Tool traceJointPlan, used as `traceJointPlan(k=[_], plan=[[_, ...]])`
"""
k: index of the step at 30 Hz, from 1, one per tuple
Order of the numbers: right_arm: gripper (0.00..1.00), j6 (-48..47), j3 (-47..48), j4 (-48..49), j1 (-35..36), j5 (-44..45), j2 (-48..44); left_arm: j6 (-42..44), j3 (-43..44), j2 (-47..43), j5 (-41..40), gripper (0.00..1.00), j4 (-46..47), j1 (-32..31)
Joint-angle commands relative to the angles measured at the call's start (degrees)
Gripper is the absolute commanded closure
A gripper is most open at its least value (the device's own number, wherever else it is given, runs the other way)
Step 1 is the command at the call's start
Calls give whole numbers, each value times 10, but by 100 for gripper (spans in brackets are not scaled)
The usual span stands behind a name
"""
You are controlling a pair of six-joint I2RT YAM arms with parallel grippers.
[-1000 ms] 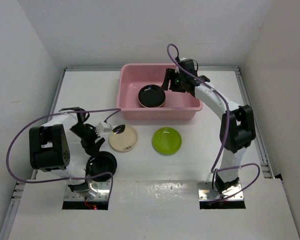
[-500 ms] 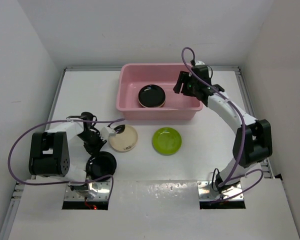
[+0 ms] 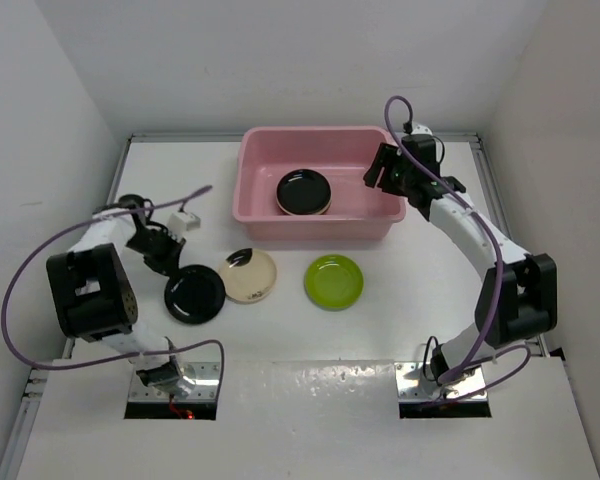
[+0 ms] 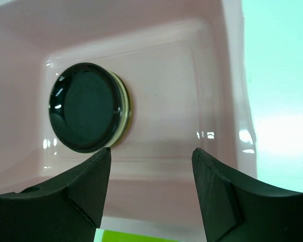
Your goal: Place the plates into the plastic bin on the countertop
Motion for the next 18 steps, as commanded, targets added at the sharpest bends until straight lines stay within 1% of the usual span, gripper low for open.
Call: traceJointPlan(k=[1,4,8,9,11,12,14,15,16,17,18], plan=[[35,15,-17,20,-10,8,-30,42,84,35,77,100,-48,70],[35,24,-33,22,-20,9,-45,42,157,71,120,100,-77,111],[37,33,-48,20,-30,8,-54,6,247,99,172,100,-94,143],[37,33,-49,19,-30,8,-59,-22,283,99,179,100,-88,143],[37,32,-48,17,-32,8,-63,-59,320,99,190,100,-72,150],[38,31,-46,17,-32,8,-64,-111,357,99,190,100,-59,150],[38,27,-43,15,-31,8,-70,-171,396,99,190,100,-12,150],[38,24,-40,12,-31,8,-72,-223,417,99,190,100,4,138],[38,20,-36,10,-30,8,-75,-247,457,99,184,100,33,114],[38,20,-36,8,-28,8,-76,-269,473,99,173,100,49,97],[38,15,-32,7,-29,11,-79,-310,486,99,173,100,67,80]])
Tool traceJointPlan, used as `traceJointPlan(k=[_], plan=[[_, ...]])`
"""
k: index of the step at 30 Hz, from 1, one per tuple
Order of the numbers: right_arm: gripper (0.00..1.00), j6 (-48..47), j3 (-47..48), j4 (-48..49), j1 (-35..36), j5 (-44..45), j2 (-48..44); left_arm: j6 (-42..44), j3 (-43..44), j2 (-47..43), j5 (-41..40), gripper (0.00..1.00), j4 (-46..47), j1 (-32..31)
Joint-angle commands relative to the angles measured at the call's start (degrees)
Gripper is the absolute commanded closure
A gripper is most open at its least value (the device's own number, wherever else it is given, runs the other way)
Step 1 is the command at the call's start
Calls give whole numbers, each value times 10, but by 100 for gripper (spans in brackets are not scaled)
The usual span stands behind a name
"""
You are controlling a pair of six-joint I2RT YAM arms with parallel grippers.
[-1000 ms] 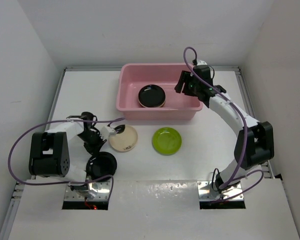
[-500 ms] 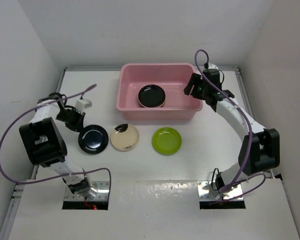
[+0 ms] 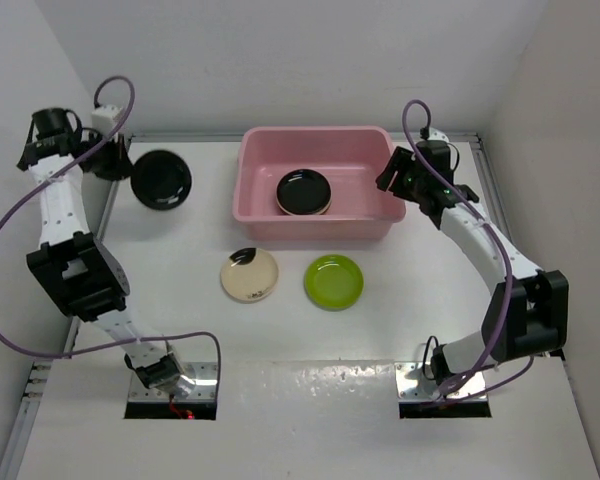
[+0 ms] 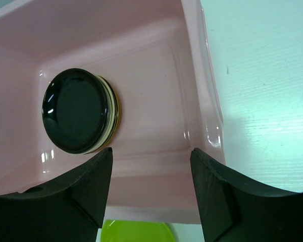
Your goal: Place the plates into the plastic bin on the countertop
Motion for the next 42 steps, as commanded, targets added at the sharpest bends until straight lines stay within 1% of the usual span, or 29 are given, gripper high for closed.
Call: traceJointPlan(k=[1,2,4,5,6,7,8,9,10,11,14,15,19,21,25,26,27,28,29,30,33,34,35,36,37,38,40,41,42], plan=[[38,-14,18,5,2,6,-29,-149,74,-13,15,100,109,-67],[38,-16,18,2,5,10,-32,-167,83,-13,8,100,127,-109],[38,-24,17,-5,9,10,-33,-208,104,-4,2,100,170,-154],[38,-28,15,-12,12,20,-36,-218,111,5,-14,100,181,-199],[38,-31,12,-15,14,22,-37,-225,118,15,-25,100,189,-222],[38,-35,9,-17,14,25,-35,-232,135,43,-36,100,194,-244],[38,-37,9,-25,16,22,-36,-232,146,59,-59,100,194,-284],[38,-40,7,-27,13,24,-34,-239,166,93,-67,100,199,-301],[38,-41,5,-31,15,25,-34,-239,174,94,-73,100,199,-316],[38,-43,3,-34,15,28,-36,-244,182,126,-88,100,199,-341],[38,-50,-1,-38,12,30,-39,-244,209,170,-111,100,199,-377],[38,-53,-2,-39,11,30,-37,-244,217,196,-117,100,199,-384],[38,-65,6,-50,8,28,-25,-244,243,245,-122,100,205,-410],[38,-70,10,-53,5,24,-19,-244,243,256,-122,100,205,-426],[37,-69,18,-62,-5,16,-13,-239,243,272,-117,100,211,-432],[35,-68,17,-62,-4,15,-15,-239,243,279,-117,96,211,-437],[35,-68,18,-62,-5,14,-14,-234,236,279,-122,89,211,-437],[34,-70,20,-68,-6,14,-14,-228,230,285,-129,79,211,-437],[33,-72,22,-70,-5,14,-15,-219,230,285,-138,64,211,-443],[33,-74,25,-76,-5,9,-15,-211,223,285,-154,59,211,-443],[25,-104,26,-90,5,-26,-27,-183,218,285,-179,45,211,-458],[25,-124,24,-95,9,-34,-46,-183,218,280,-190,45,211,-466],[24,-133,20,-97,14,-38,-54,-183,218,272,-190,43,211,-466],[24,-151,4,-100,31,-37,-63,-183,218,267,-190,37,211,-466],[24,-153,-6,-96,40,-38,-102,-183,225,262,-190,35,211,-466],[24,-153,-48,-90,61,-38,-117,-183,225,247,-190,34,211,-466],[24,-136,-83,-82,78,-37,-161,-198,233,228,-180,32,211,-451],[25,-128,-119,-72,96,-31,-189,-199,238,218,-180,32,211,-445],[29,-110,-156,-68,114,-24,-214,-205,238,195,-173,31,211,-440]])
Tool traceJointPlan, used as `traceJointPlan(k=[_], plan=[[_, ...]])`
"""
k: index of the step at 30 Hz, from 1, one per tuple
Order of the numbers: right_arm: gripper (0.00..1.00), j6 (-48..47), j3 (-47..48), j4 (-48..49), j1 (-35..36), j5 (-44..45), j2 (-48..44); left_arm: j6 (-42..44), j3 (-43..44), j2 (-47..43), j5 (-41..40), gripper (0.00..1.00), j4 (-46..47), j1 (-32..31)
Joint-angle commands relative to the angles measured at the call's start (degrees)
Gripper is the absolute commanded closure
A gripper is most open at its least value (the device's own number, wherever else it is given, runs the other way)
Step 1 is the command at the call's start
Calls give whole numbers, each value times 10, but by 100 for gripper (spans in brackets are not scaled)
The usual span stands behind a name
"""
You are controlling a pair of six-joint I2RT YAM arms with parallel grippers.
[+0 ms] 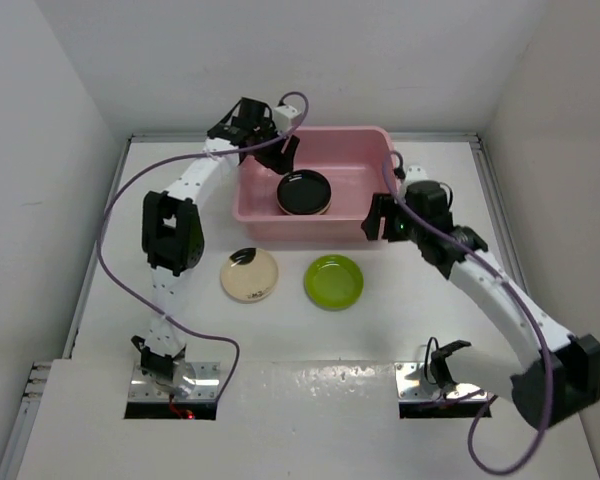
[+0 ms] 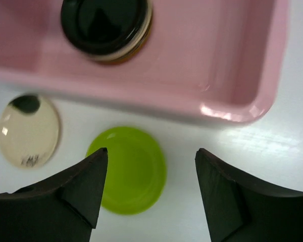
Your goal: Place the plates into the plastic bin on the countertop
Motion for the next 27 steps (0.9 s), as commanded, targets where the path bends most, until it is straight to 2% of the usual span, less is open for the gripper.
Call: traceJointPlan(k=[1,4,7,9,16,19,22,24,25,27], plan=[[32,41,-103,21,47,8,-76,-18,17,-97,5,31,14,25],[41,105,-185,62,84,3,-103,-18,-6,-147,-7,31,-1,48],[41,162,-252,118,112,-11,-96,-3,-25,-171,-13,31,-36,72],[37,172,-279,162,122,-32,-70,4,-48,-201,-18,31,-60,91],[36,194,-296,232,117,-25,20,23,-166,-308,-38,31,-97,147],[40,206,-304,288,115,-37,61,18,-210,-339,-38,31,-97,173],[44,226,-303,288,112,-26,100,12,-245,-351,-32,31,-97,195],[53,234,-298,268,105,-19,121,12,-264,-368,-27,31,-97,209],[69,233,-299,264,106,-19,123,12,-269,-368,-27,31,-97,209],[90,218,-304,248,107,-18,118,12,-275,-383,-27,31,-97,226]])
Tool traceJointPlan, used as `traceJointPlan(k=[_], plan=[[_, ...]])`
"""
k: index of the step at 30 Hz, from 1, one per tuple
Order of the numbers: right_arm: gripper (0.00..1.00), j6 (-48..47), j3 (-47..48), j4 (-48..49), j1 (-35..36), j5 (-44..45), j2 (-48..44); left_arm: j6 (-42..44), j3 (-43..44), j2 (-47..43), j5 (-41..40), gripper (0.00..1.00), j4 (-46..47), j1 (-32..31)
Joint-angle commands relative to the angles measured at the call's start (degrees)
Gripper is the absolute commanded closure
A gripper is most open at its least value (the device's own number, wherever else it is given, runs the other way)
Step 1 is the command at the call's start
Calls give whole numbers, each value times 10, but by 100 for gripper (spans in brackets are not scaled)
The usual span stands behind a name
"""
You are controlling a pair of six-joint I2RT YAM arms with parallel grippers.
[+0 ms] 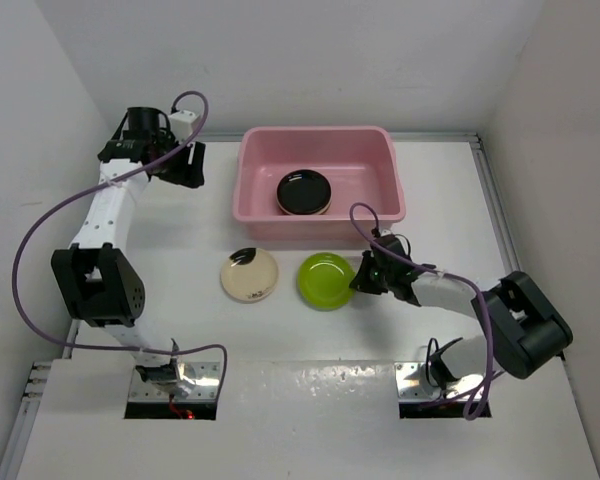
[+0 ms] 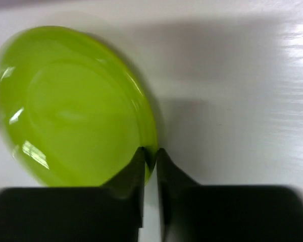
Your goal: Place the plates into the plastic bin on the countertop
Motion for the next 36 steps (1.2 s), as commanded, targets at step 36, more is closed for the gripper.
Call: traceJointPlan(k=[36], plan=[[100,-48,654,-98,-112,-95,348,-10,-56,-52,37,31,23,135]])
